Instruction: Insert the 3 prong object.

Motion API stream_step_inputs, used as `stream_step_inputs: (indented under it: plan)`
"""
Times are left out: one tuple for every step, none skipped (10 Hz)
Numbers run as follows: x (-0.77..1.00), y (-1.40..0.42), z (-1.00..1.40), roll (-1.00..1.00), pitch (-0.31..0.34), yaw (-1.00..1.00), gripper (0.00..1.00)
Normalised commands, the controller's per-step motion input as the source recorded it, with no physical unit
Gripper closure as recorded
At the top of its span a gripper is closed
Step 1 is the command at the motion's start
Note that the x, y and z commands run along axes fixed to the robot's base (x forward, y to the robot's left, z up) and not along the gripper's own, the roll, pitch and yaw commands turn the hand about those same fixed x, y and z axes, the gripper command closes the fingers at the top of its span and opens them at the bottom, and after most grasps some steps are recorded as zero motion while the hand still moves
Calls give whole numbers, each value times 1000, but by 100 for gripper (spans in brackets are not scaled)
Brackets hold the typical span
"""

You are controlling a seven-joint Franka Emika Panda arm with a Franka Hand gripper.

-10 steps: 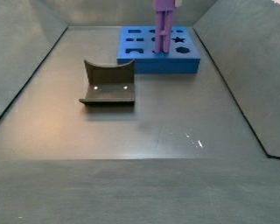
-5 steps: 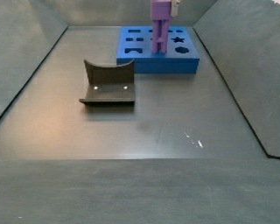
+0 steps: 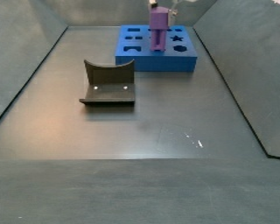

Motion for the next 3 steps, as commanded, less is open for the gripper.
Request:
stream_step_inputs:
  plan:
    - [-6, -131, -103, 50, -49, 0, 100]
    - [-3, 0, 0, 0, -54, 11, 100]
    - [0, 0, 0, 0, 0, 0, 100]
